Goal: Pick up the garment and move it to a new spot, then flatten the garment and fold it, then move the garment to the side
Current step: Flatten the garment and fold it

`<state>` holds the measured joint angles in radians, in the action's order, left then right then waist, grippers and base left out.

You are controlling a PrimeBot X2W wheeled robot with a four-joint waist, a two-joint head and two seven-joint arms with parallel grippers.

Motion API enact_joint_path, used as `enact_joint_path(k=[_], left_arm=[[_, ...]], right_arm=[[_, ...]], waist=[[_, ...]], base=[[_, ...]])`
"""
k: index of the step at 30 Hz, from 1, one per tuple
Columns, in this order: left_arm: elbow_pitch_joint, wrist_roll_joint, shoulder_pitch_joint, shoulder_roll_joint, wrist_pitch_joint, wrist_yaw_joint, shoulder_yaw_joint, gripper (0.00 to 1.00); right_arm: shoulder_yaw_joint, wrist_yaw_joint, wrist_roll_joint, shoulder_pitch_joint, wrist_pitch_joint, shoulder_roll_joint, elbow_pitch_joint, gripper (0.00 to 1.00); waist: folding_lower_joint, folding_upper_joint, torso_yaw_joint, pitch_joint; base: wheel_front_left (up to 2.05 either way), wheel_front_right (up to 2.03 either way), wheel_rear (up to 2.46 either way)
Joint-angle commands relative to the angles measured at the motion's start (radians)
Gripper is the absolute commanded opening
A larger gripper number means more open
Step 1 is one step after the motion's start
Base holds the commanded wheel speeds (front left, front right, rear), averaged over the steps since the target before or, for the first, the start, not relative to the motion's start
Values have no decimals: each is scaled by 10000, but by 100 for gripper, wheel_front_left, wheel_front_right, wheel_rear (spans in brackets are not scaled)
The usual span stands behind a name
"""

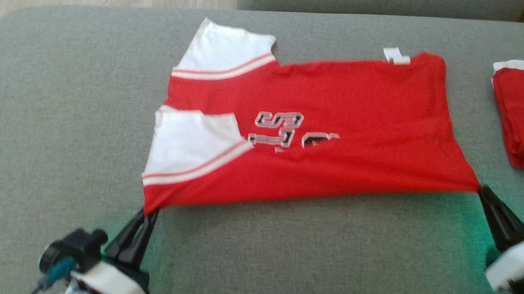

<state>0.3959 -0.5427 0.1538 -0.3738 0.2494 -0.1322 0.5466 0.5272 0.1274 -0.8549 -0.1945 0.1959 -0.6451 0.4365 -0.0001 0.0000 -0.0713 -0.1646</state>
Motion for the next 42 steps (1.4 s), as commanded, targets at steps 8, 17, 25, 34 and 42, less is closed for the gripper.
enact_joint_path(k=[8, 17, 25, 34, 42], left_arm=[[-1291, 406, -1112, -600, 124, 53, -357, 0], [-1531, 509, -1922, -673, 109, 151, -157, 0], [-1483, 366, -1640, -771, -190, 210, -202, 100], [-3054, 150, 1178, -1803, -1800, 137, -893, 100], [-2441, -1297, 5934, -2312, -3724, 21, 606, 100]], right_arm=[[-1061, 33, -332, 2182, -229, -1075, -1126, 0], [-2021, 33, -225, 4054, -1379, -697, -2680, 0], [-3096, 33, 644, 4528, -2353, -238, -3700, 100], [-4071, 33, 1867, 3890, -2431, 320, -4856, 100], [-3968, 33, 2543, 2496, -2891, 570, -5537, 100]], waist=[[1, 0, -47, 187], [1, 0, 25, 358], [1, 0, 28, 543], [1, 0, -107, -201], [1, 0, 267, -1808]], base=[[0, 0, 0], [0, 0, 0], [0, 0, 0], [0, 0, 0], [0, 0, 0]])
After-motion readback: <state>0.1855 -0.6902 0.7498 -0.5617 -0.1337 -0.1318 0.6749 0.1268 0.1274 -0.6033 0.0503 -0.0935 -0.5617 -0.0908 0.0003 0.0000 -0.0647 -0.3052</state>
